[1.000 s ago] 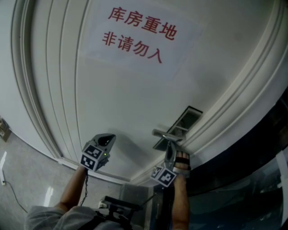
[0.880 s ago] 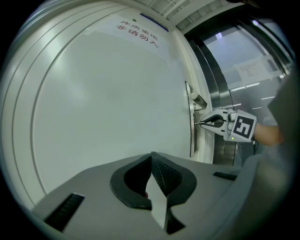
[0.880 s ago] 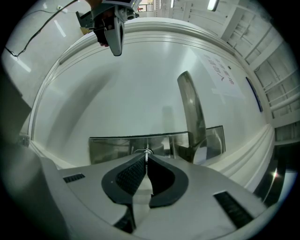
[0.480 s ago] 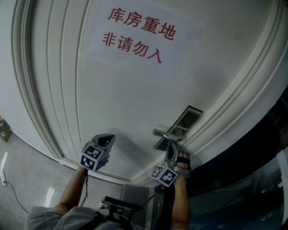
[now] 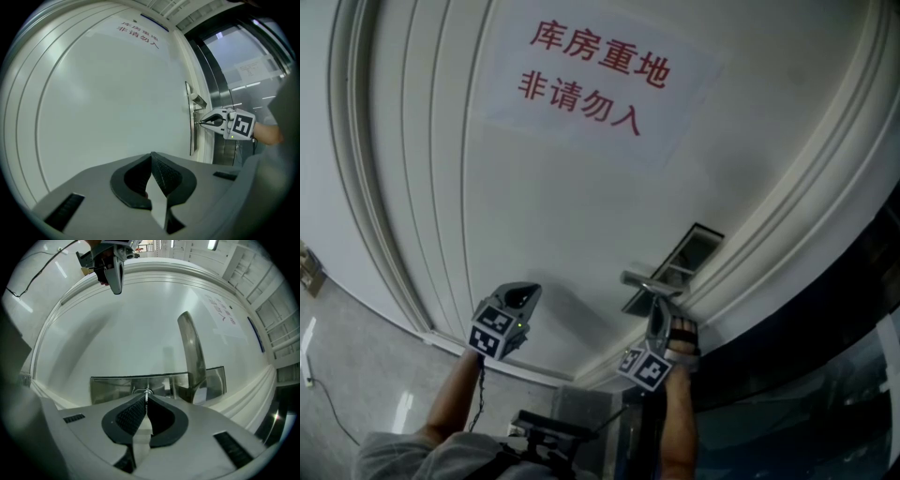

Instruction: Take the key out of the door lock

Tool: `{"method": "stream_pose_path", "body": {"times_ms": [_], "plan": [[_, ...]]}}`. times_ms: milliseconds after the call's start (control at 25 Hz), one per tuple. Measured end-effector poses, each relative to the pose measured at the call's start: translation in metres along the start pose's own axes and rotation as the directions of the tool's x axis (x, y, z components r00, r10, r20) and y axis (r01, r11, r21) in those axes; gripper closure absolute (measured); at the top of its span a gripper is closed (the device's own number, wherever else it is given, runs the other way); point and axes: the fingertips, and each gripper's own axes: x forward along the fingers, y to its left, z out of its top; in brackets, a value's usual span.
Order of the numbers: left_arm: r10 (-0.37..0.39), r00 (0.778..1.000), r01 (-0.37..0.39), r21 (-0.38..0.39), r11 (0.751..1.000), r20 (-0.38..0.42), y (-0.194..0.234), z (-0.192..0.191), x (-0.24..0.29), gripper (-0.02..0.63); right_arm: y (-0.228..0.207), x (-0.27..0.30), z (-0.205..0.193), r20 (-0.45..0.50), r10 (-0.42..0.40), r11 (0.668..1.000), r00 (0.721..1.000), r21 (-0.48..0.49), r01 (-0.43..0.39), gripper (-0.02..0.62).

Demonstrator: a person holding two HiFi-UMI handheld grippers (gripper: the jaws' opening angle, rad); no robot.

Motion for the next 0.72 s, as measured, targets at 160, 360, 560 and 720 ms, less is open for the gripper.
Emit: {"method": "stream_pose_path", "body": {"times_ms": [160,360,560,720], "plan": [[-0.005,1.000,0.005,-0.001,1.000,0.001,0.001,0.000,0.000,0.614,0.002,-0.007,0.000,0.005,0.015,1.000,1.000,0.007,-0.015,0.576],[-0.013,1.000,0.013,0.005,1.000,0.008,-0.004,0.003,0.000,0.614,0.001,-0.008,0.000,-0.002,0.002,1.000,1.000,0.022,-0.002,0.575],[-0.016,1.000,0.016,0.011,1.000,0.001,-0.005,0.001,-0.004,0.614,0.002,-0.013,0.000,0.006,0.003,0.999,1.000,0.043,-0.003,0.575],[-0.011,1.000,0.011,0.011,1.000,0.006,-0.005,0.003,-0.008,0.614,0.001,-0.016,0.000,0.002,-0.004,0.999,1.000,0.038,0.004,0.575]]}}
